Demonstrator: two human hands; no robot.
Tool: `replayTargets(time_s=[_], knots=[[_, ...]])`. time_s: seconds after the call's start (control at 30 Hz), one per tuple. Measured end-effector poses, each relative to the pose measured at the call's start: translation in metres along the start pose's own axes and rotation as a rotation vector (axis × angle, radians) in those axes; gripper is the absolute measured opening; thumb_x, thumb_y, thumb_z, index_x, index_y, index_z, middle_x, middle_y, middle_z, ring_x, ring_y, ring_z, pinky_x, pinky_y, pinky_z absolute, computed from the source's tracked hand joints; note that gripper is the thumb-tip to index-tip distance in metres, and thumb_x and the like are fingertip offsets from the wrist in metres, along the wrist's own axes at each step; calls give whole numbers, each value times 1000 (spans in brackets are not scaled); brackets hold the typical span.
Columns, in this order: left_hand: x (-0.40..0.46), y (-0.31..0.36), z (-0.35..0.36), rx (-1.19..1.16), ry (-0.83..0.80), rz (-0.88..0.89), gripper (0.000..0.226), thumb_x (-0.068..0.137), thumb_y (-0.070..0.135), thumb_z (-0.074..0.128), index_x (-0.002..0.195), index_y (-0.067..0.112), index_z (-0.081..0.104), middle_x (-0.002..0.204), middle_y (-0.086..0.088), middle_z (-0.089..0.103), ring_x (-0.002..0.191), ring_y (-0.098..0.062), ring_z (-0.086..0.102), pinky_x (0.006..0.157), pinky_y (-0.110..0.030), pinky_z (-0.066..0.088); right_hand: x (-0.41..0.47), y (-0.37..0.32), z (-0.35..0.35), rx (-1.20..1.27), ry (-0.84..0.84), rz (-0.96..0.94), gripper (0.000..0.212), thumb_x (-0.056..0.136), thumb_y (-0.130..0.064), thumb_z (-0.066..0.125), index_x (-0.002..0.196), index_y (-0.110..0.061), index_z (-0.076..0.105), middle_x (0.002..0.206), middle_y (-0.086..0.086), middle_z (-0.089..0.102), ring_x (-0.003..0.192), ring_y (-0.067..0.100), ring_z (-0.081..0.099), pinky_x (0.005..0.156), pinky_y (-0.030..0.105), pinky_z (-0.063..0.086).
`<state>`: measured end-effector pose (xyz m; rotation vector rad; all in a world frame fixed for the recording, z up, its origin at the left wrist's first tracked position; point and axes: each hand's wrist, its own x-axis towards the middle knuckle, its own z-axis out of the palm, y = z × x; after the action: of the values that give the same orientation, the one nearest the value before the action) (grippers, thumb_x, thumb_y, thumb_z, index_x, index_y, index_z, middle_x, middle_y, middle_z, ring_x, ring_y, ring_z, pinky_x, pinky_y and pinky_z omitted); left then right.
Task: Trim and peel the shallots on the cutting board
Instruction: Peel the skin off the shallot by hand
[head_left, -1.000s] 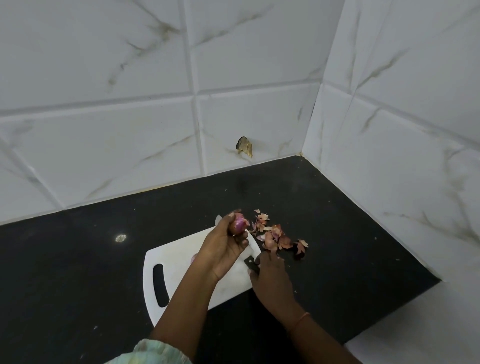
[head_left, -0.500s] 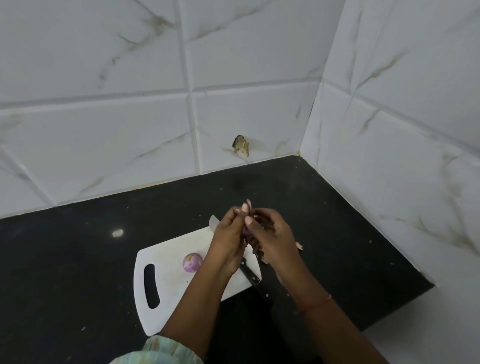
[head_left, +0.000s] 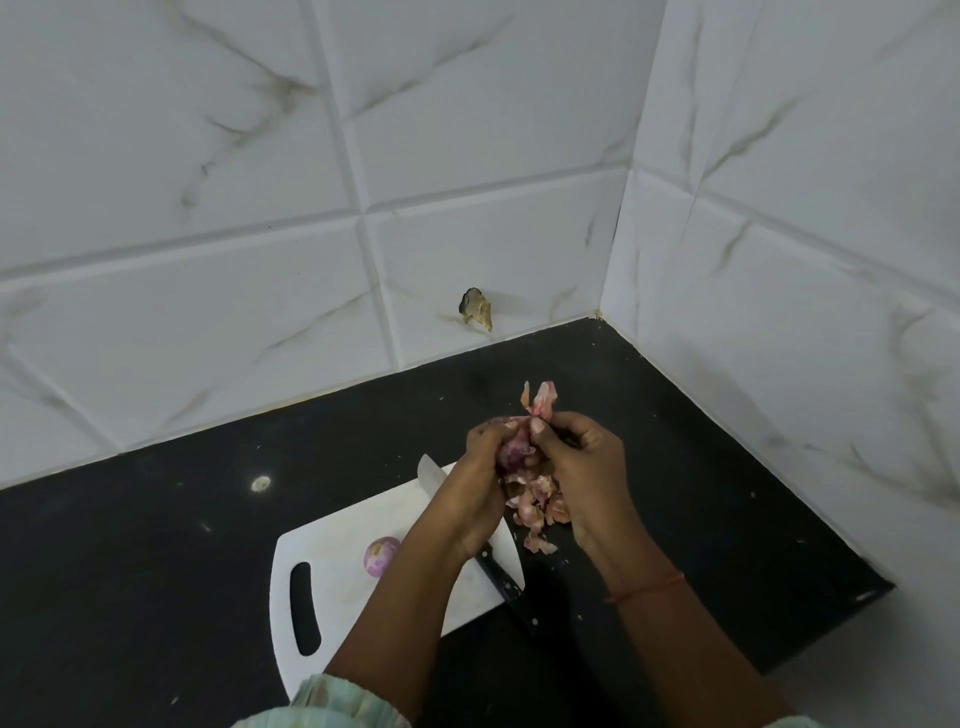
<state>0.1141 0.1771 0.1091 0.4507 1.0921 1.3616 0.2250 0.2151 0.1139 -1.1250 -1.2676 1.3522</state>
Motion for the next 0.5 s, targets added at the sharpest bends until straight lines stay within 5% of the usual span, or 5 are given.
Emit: replayTargets(time_s=[0.13, 0.27, 0.5], knots=[[1, 6, -7, -114, 12, -43, 38, 103, 27, 39, 120, 3, 63, 107, -20, 67, 89, -21, 66, 85, -32, 51, 6, 3, 0, 232, -32, 122, 7, 89, -10, 67, 91, -11, 74, 79, 12, 73, 70, 20, 69, 73, 37, 59], [3, 6, -15, -226, 72, -59, 29, 102, 20, 43, 112, 3, 64, 100, -19, 73, 86, -24, 71, 79, -34, 58, 10, 4, -2, 469, 71, 194, 7, 90, -3, 61, 91, -3, 69, 75, 10, 72, 64, 15, 69, 65, 26, 60], [9, 1, -20, -357, 66, -151, 36, 101, 23, 44, 124, -1, 56, 123, -25, 63, 112, -38, 64, 101, -44, 50, 15, 25, -17, 260, 179, 104, 16, 94, -5, 59, 107, -1, 67, 96, 15, 73, 82, 22, 74, 74, 28, 61]])
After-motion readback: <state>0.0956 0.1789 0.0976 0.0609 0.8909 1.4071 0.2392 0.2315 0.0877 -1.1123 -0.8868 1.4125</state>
